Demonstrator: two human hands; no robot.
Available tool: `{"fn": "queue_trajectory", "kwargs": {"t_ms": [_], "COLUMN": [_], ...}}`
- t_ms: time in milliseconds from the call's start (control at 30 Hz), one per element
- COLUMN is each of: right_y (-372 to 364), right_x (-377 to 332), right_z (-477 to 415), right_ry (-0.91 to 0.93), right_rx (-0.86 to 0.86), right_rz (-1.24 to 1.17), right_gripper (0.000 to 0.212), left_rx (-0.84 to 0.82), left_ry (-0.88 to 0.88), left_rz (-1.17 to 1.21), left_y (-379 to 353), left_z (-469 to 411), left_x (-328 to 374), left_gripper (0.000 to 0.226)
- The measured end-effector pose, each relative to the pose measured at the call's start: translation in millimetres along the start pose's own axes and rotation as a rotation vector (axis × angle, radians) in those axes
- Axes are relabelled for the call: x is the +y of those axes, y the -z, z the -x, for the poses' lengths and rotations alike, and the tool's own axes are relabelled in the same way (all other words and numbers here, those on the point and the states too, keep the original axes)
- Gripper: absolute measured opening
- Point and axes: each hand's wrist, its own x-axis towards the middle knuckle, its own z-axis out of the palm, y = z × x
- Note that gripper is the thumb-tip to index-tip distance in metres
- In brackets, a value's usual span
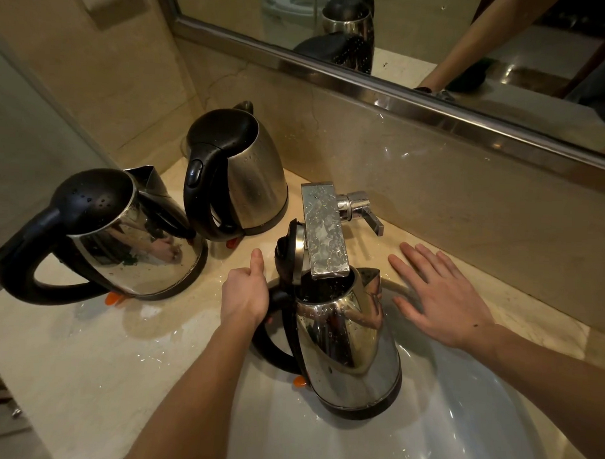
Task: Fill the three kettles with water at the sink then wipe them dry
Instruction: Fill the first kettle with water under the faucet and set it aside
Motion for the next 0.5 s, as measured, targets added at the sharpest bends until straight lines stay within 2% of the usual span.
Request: {"fn": "queue_trajectory", "kwargs": {"t_ms": [500], "right_y": [1.1], "right_x": [-0.2], "right_z": [-0.1], "right_ry": [0.000], "right_rx": [0.005], "right_rz": [-0.011], "right_gripper": [0.072], "left_rx": [0.002], "left_ry": [-0.014], "left_rz": [-0.001], "left_y": [0.3], "left_z": [0.1], "left_x": [-0.4], "left_gripper": [0.058]}}
